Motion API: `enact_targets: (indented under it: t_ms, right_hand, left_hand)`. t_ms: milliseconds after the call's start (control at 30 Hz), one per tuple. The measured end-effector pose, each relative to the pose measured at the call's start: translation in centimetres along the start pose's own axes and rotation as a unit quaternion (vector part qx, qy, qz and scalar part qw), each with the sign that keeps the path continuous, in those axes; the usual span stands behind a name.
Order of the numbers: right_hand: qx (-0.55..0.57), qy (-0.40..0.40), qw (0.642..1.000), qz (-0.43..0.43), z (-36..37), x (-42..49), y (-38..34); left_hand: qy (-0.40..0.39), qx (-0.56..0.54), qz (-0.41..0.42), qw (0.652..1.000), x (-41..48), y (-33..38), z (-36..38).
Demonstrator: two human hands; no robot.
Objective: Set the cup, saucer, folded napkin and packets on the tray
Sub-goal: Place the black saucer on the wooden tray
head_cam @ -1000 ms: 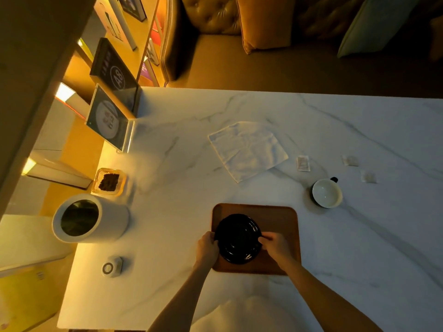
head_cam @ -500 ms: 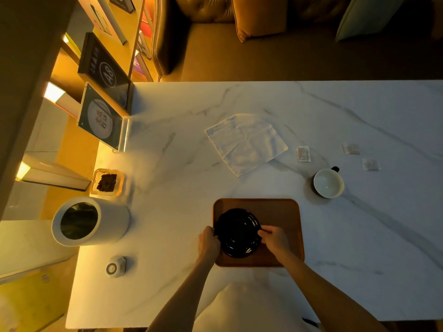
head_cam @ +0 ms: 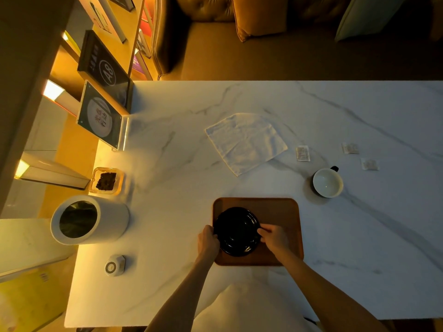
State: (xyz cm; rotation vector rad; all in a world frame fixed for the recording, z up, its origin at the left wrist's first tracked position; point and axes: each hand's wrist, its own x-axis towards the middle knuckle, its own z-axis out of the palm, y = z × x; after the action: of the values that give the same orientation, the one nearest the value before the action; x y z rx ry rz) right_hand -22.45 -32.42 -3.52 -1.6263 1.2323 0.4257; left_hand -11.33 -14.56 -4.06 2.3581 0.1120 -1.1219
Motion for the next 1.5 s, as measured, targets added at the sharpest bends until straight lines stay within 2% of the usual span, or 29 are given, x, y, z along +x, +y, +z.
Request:
enact_targets:
  t_ms: [533,833,1000,1100,1200,1267,1367,1500]
  right_hand:
    - [-0.017,-0.002,1.000,0.007,0.1,0.1,-0.1]
    - [-0.021,-0.024,0.999,0.015,-0.4,0.1,-0.5]
    - [0.037,-0.050,0.998,0.022,-2.0,-0.4,-0.5]
    - [0.073,-0.043,0.996,0.019,-3.8,-0.6,0.4]
    - [0.097,-0.028,0.994,0.030,-5.8,-0.7,1.8]
    - [0.097,-0.011,0.995,0.033,-7.3,-0.7,2.8]
    - [0.081,0.031,0.996,0.027,-10.0,-0.6,3.8]
    - [0.039,0.126,0.991,0.017,-14.7,0.3,5.0]
  left_hand:
    - [0.005,-0.014,-0.004,1.000,-0.1,0.1,0.1]
    - [0.033,-0.002,0.009,0.999,-1.1,0.4,-0.1]
    - [0.049,0.005,0.000,0.999,-2.0,0.6,0.1]
    - [0.056,-0.010,-0.012,0.998,-2.1,1.0,0.2]
    - [0.071,0.023,-0.019,0.997,-2.1,1.4,0.3]
    - [0.104,0.087,0.002,0.991,-2.2,2.1,0.7]
    - [0.148,0.190,0.079,0.967,-2.5,5.3,2.2]
    - [0.106,0.238,0.194,0.946,-2.3,12.6,5.9]
